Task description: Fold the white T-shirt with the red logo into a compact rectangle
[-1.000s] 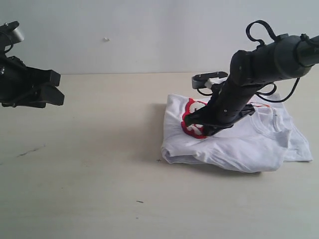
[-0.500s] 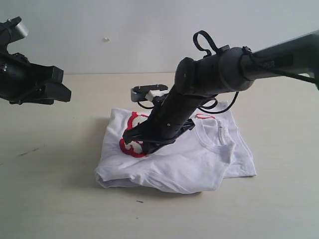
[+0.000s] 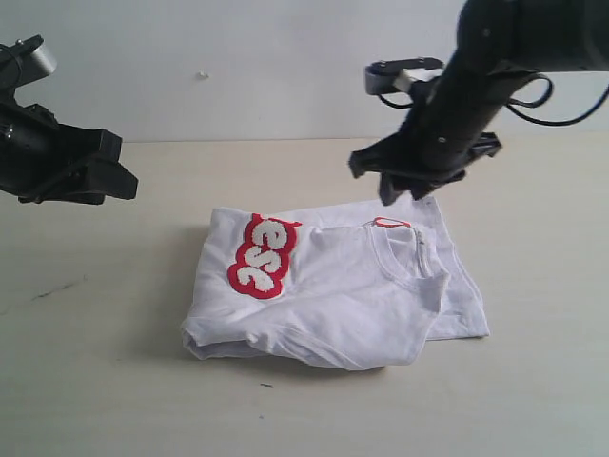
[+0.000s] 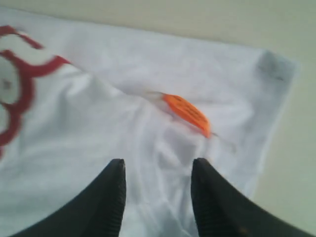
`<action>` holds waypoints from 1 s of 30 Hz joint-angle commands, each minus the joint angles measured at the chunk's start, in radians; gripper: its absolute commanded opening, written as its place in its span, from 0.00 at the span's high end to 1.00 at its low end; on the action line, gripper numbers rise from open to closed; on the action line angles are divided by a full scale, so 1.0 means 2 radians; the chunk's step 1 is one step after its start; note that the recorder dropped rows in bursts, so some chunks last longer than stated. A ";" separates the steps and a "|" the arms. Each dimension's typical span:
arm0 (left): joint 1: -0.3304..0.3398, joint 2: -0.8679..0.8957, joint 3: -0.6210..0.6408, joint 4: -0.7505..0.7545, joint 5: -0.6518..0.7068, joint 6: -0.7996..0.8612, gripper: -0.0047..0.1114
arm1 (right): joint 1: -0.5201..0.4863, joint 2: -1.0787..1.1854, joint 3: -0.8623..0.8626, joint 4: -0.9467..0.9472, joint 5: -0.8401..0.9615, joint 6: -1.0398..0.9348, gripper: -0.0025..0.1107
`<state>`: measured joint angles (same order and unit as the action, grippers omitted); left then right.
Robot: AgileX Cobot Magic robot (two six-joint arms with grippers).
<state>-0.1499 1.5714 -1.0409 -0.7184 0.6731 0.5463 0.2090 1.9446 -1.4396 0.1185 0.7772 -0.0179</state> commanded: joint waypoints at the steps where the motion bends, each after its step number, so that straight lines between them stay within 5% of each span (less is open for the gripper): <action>1: 0.000 -0.006 0.001 -0.006 0.002 0.003 0.57 | -0.055 -0.008 0.051 -0.007 -0.019 -0.008 0.60; 10: 0.000 -0.006 0.001 -0.006 0.000 0.004 0.57 | -0.089 -0.005 0.106 0.169 -0.099 -0.181 0.60; 23: 0.000 -0.006 0.001 -0.006 0.004 0.008 0.57 | -0.087 0.057 0.106 0.171 -0.130 -0.193 0.60; 30: 0.000 -0.006 0.001 -0.006 -0.002 0.008 0.57 | -0.087 0.068 0.106 0.261 -0.120 -0.290 0.60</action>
<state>-0.1499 1.5714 -1.0409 -0.7203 0.6754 0.5565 0.0350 2.0805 -1.2297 0.5717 0.5290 -0.5118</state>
